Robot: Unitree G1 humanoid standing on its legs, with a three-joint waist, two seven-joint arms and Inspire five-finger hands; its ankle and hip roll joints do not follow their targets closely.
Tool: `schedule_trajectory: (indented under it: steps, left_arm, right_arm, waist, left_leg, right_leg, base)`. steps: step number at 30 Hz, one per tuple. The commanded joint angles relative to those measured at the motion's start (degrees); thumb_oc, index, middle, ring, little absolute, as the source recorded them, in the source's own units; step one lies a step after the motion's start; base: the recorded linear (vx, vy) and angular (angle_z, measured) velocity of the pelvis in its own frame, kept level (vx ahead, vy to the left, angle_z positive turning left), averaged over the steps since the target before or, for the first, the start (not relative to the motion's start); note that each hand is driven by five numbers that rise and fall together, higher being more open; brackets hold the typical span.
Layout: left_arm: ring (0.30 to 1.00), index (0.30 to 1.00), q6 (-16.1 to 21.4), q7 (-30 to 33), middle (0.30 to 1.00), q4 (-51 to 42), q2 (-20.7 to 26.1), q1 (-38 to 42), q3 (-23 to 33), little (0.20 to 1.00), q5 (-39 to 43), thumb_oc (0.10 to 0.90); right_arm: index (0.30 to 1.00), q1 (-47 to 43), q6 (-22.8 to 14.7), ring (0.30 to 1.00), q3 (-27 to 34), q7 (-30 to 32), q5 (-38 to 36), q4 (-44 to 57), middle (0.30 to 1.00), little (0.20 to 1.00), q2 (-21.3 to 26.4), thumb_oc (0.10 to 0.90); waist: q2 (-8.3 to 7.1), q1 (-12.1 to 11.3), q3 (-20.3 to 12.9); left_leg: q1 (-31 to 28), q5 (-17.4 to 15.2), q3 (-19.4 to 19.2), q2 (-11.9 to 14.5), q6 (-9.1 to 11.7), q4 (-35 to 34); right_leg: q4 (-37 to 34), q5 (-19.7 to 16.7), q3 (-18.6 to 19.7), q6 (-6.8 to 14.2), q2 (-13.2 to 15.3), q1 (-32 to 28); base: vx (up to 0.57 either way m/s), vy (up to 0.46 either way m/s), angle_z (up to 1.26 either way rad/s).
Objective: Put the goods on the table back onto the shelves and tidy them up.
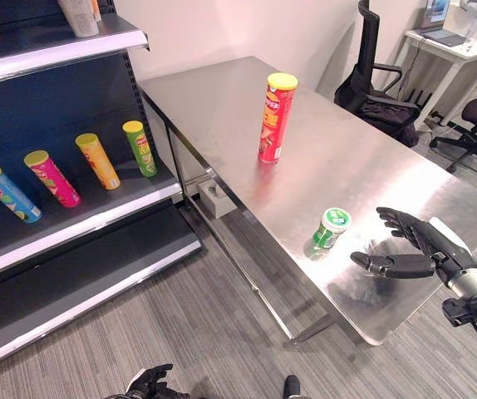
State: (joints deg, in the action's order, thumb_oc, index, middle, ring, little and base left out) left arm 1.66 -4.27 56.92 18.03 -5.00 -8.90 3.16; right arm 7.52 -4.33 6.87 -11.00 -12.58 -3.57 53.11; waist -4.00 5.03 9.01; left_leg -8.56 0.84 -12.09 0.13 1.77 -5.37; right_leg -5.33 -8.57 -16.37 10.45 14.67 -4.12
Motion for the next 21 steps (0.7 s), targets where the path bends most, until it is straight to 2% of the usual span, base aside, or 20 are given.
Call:
schedule_trajectory:
  steps: [1, 8, 21]
  left_arm:
    - [0.9, 0.9, 3.3, 0.9, 0.9, 0.4, 1.9, 3.9, -0.1, 0.9, -1.1, 0.8]
    - [0.9, 0.9, 3.2, 1.5, 0.9, 0.5, 1.9, 4.1, -0.4, 0.9, -1.1, 0.8]
    - [0.9, 0.9, 3.1, 2.3, 0.9, 1.1, 1.8, 3.0, 0.0, 0.9, -1.1, 0.8]
  right_arm:
    - [0.9, -10.0, -4.1, 0.9, 1.3, 4.1, 1.2, -0.4, 0.9, 0.9, 1.1, 0.8]
    - [0.9, -13.0, -4.2, 0.9, -2.2, 6.5, 4.2, -4.3, 0.9, 0.9, 0.1, 0.8]
    - [0.9, -15.2, -4.0, 0.9, -5.4, 8.3, 6.9, -6.7, 0.9, 0.9, -0.5, 0.8]
  waist:
    - [-1.07, -3.2, -1.4]
    - [-1.51, -4.5, -1.4]
    - [-2.05, -6.3, -1.2]
  left_leg:
    - [-3.2, -6.4, -1.4, 3.0, 1.9, 0.4]
    - [-3.3, -6.3, -0.4, 3.1, 1.9, 0.4]
    - [-2.8, -5.8, 0.6, 3.3, 2.1, 0.4]
  right_leg:
    - [4.3, -4.0, -0.1, 4.5, 4.8, 5.6]
    - [4.6, -3.4, -1.0, 4.5, 4.9, 4.8]
    - [4.1, -2.8, -2.3, 4.2, 4.9, 3.7]
  base:
    - [0.01, -0.011, 0.12]
    - [0.02, -0.009, 0.07]
    - [0.0, -0.005, 0.06]
